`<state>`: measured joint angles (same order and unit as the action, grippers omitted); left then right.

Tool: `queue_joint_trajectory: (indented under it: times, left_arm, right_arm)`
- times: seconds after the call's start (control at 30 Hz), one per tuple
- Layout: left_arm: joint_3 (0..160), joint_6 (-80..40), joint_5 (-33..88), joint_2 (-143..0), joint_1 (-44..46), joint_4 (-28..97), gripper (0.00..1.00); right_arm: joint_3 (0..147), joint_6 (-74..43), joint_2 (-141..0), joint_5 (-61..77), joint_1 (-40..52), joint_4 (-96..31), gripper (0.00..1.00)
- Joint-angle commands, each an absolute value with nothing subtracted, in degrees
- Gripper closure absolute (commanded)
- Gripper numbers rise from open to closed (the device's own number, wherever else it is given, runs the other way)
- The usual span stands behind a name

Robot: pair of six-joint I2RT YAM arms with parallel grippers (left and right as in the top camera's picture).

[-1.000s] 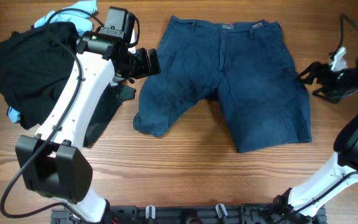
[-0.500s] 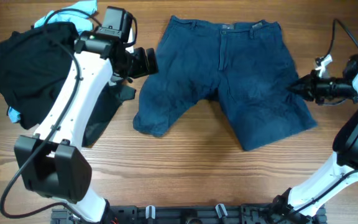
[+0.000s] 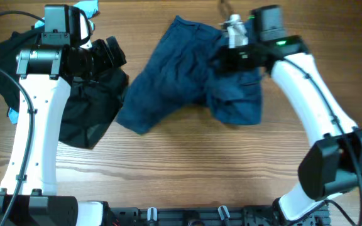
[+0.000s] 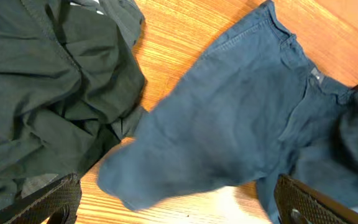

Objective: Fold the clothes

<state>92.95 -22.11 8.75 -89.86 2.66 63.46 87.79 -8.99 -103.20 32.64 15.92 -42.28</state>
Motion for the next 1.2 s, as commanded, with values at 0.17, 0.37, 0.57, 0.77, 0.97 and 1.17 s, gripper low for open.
queue_joint_trajectory:
  times: [0.17, 0.37, 0.57, 0.77, 0.97, 1.17]
  left_arm:
    - [93.1, -21.2, 9.3, -88.8, 2.3, 63.2, 0.01]
    - [93.1, -21.2, 9.0, -88.8, 2.3, 63.0, 0.01]
    - [93.0, -21.2, 11.5, -89.3, 5.0, 62.8, 0.02]
    - [93.0, -19.4, 10.5, -93.8, 17.4, 58.7, 0.07]
    - [93.0, -15.0, 8.6, -102.9, 29.0, 47.7, 0.01]
    - [93.0, -4.6, 3.5, -109.9, 34.9, 37.6, 0.0]
  right_arm:
    - [88.2, -23.2, -108.4, 29.6, 29.5, -34.3, 0.2]
    - [89.0, -25.9, -105.4, 39.5, 23.0, -29.5, 0.01]
    - [90.4, -21.3, -103.1, 43.1, 9.0, -34.6, 0.01]
    - [90.4, -13.9, -103.1, 41.7, -0.3, -44.4, 0.02]
    - [90.4, -12.2, -103.1, 28.0, 1.0, -52.1, 0.02]
    - [90.4, -11.0, -103.1, 25.6, 0.7, -54.5, 0.01]
